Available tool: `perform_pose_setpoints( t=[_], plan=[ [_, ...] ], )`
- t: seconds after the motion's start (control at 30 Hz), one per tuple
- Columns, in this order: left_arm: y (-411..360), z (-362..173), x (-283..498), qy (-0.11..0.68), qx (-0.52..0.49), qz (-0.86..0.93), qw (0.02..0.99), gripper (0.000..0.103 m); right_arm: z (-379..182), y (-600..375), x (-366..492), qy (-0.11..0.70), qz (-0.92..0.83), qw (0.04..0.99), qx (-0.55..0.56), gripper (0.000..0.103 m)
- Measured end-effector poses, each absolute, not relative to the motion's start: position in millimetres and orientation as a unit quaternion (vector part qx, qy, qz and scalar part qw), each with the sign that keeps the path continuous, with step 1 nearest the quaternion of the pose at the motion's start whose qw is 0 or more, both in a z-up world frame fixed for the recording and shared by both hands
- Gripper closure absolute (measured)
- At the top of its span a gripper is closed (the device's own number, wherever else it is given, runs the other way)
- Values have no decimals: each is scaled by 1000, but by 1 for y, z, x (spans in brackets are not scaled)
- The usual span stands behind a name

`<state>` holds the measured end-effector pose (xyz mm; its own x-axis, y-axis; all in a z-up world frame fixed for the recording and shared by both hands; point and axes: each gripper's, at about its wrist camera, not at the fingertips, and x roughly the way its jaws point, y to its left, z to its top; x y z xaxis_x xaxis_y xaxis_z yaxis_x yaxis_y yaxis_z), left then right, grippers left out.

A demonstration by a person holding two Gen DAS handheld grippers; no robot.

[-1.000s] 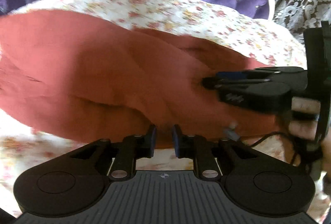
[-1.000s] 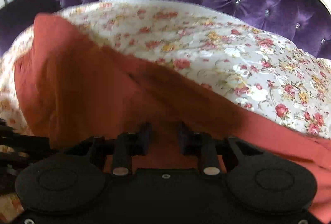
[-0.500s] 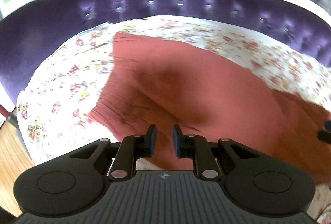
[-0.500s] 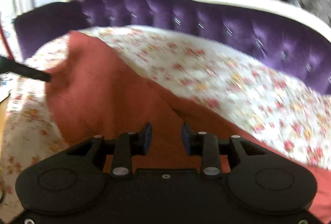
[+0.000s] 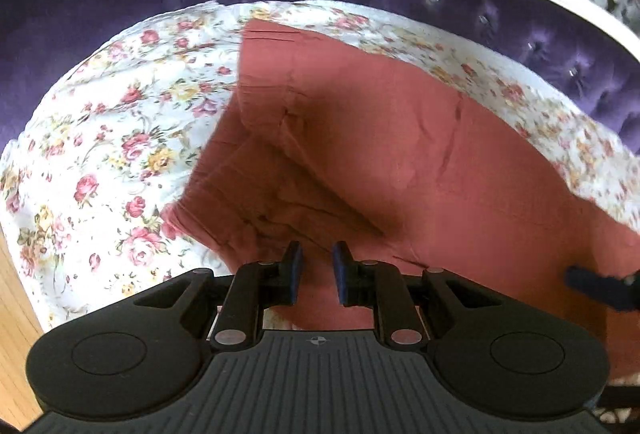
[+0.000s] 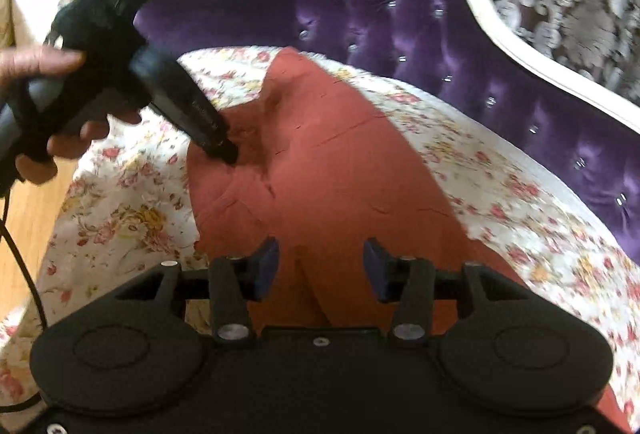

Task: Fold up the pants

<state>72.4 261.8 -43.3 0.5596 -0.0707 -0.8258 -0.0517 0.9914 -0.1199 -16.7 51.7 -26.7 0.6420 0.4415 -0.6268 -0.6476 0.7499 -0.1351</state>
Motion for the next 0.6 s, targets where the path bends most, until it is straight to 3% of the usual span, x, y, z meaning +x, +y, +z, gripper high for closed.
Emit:
perform_pose_setpoints(
  t=[0.17, 0.2, 0.23, 0.27, 0.6],
  plan=[
    [267, -44, 73, 467, -58, -15, 882, 84, -44, 69, -9, 291, 294, 879, -236, 57],
    [267, -44, 73, 467, -56, -15, 883, 84, -48, 71, -8, 291, 289, 877, -250, 63],
    [265, -44, 73, 467, -51, -16, 883, 84, -50, 72, -7, 291, 283, 876, -260, 87],
    [264, -44, 74, 467, -46, -15, 883, 84, -50, 72, -6, 292, 283, 876, -258, 94],
    [255, -46, 91, 464, -65, -40, 882, 83, -4, 19, 19, 307, 287, 906, -54, 94]
  ],
)
